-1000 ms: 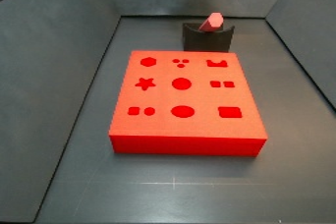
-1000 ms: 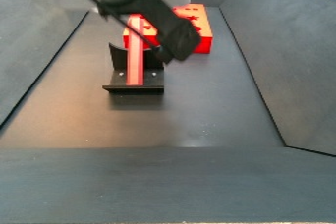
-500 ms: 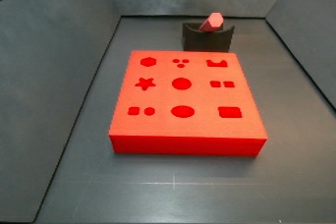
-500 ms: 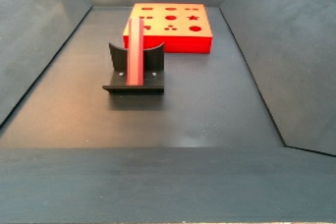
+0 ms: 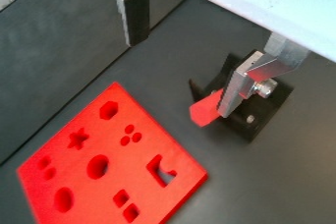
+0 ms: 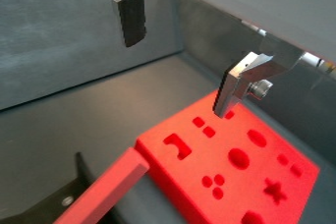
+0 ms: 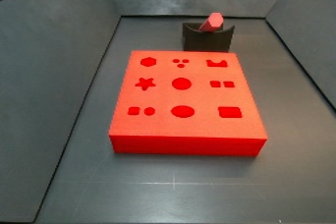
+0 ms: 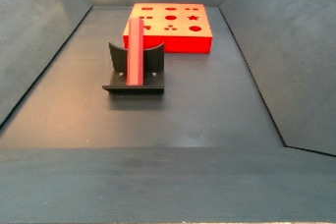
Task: Pick up the hexagon object. Move up. Place the hexagon object on the fixture. Regrasp the hexagon object. Move to above the board. Insert the hexagon object.
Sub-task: Regrasp the hexagon object.
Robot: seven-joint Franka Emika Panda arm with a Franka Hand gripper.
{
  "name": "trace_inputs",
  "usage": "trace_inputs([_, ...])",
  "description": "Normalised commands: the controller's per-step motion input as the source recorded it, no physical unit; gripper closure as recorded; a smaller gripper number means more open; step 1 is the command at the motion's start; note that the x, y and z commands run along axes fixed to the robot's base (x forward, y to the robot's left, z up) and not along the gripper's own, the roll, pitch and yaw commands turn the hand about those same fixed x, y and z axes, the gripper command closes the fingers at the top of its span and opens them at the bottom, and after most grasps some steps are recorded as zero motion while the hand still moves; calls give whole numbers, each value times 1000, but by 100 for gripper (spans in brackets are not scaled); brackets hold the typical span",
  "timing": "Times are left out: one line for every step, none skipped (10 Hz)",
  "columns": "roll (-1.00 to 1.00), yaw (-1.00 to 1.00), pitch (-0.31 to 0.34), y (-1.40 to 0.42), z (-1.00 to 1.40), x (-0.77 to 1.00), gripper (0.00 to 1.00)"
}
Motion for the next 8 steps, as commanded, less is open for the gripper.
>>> trace_inputs([1000,19,34,-46,22,-11,0])
trace_inputs([1000,19,32,-34,12,-7,0])
trace_inputs([1000,20,29,-27,12,-3,0])
trace_inputs([1000,23,26,-24,12,2,0])
trace_inputs([1000,24,26,-20,12,7,0])
trace_inputs([1000,25,29,-21,13,8,0])
trace_inputs([1000,28,35,-21,10,9,0])
trace_inputs([1000,31,45,-21,6,19,0])
